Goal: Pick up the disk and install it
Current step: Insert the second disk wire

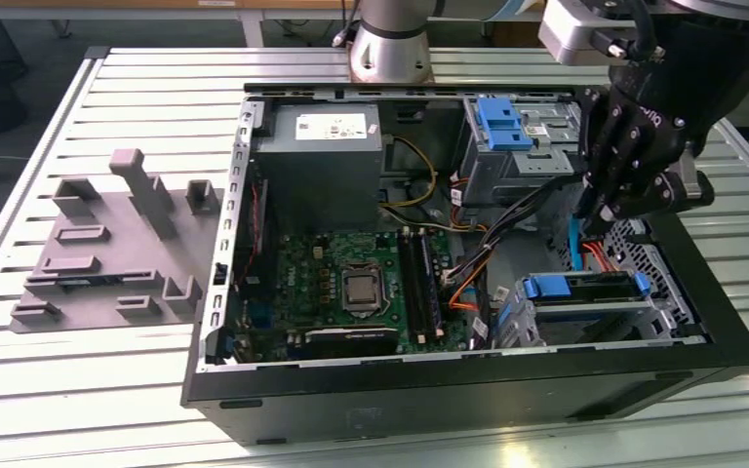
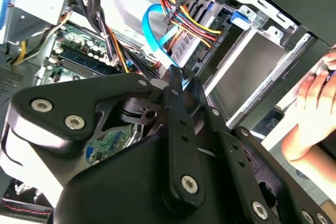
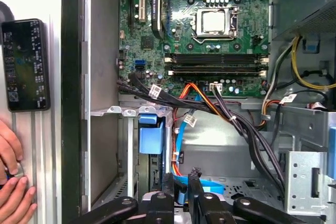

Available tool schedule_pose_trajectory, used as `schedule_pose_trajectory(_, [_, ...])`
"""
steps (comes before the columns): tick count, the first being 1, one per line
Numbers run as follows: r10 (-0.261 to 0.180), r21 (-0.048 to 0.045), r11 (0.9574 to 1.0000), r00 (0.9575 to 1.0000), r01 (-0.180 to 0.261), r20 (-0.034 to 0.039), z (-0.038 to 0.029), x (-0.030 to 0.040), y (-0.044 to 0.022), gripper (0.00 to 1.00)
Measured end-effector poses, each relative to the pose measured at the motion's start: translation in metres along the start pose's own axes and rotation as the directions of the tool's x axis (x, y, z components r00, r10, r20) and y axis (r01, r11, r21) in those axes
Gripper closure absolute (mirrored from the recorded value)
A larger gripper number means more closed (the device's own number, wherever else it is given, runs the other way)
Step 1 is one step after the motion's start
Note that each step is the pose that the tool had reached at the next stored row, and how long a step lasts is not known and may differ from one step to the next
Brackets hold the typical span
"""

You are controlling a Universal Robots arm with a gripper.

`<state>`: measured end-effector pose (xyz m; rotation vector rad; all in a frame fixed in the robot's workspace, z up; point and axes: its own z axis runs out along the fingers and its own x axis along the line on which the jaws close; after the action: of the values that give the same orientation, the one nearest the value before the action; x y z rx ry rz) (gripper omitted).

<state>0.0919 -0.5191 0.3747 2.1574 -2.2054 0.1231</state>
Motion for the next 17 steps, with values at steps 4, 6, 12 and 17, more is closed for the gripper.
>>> schedule_pose_trajectory(4, [0.0, 0.0001, 1.0, 1.0, 0.0, -0.0085, 0.0045, -0.0004, -0.0001, 0.75])
schedule_pose_trajectory(6, [0.0, 0.0002, 1.0, 1.0, 0.0, -0.0085, 0.0081, -0.0008, -0.0004, 0.75])
schedule_pose_trajectory(12, [0.0, 0.0002, 1.0, 1.0, 0.0, -0.0087, 0.0132, -0.0011, -0.0008, 0.84])
schedule_pose_trajectory(17, [0.002, -0.0001, 1.0, 1.0, -0.002, -0.0076, 0.0161, 0.0035, -0.001, 0.84])
